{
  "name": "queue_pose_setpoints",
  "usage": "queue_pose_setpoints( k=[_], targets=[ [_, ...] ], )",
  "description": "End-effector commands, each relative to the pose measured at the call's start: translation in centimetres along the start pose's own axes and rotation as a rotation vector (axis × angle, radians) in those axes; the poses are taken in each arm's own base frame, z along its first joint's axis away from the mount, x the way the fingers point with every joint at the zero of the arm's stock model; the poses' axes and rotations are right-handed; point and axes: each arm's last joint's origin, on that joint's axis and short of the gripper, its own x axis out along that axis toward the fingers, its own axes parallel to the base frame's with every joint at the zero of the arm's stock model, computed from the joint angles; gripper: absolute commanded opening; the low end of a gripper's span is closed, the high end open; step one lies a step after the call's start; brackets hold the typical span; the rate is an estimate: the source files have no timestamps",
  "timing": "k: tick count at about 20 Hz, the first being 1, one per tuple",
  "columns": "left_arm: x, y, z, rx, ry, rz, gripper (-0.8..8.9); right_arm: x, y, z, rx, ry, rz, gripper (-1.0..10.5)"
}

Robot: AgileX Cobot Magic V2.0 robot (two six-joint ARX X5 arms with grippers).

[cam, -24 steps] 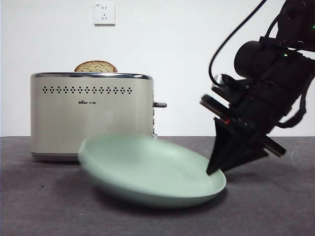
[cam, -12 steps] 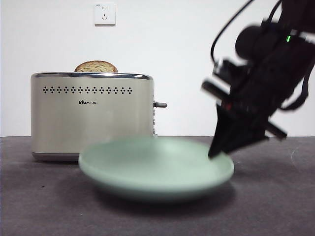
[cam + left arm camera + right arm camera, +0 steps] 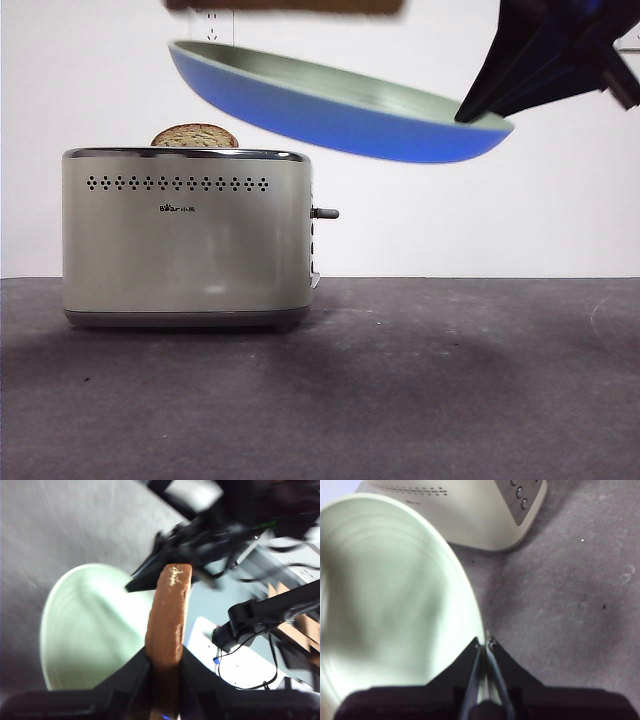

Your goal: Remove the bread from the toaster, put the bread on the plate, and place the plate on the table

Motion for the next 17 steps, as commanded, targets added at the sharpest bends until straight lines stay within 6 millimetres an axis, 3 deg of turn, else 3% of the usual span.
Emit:
queue_pose_setpoints(
  k=[1, 5, 8, 10, 11, 12, 17],
  targets=[
    [3.0, 1.4, 0.3, -0.035, 0.047, -0.042, -0.09, -0.2, 0.1, -0.2, 0.014, 0.0, 0.003, -0.1],
    [7.2, 3.9, -0.3, -0.098, 0.153, 0.024, -0.09, -0.3, 0.1, -0.3, 0.018, 0.012, 0.001, -0.1],
    [8.2, 5.1, -0.7, -0.143, 0.195, 0.163, 0.18, -0.3, 0.1, -0.4, 0.02, 0.017, 0.001, -0.1],
    [8.3, 5.2, -0.7, -0.147, 0.197, 0.212, 2.38, -0.3, 0.1, -0.6, 0.019, 0.032, -0.002, -0.1],
    [8.3, 5.2, -0.7, -0.154, 0.197, 0.211, 4.01, -0.3, 0.1, -0.6, 0.016, 0.038, -0.003, -0.1],
    [8.3, 5.2, -0.8, -0.161, 0.198, 0.212, 4.83, -0.3, 0.1, -0.6, 0.015, 0.04, -0.003, -0.1],
    [8.6, 4.7, -0.8, -0.156, 0.205, 0.197, 4.85, -0.3, 0.0, -1.0, 0.033, 0.079, -0.006, -0.1]
  ],
)
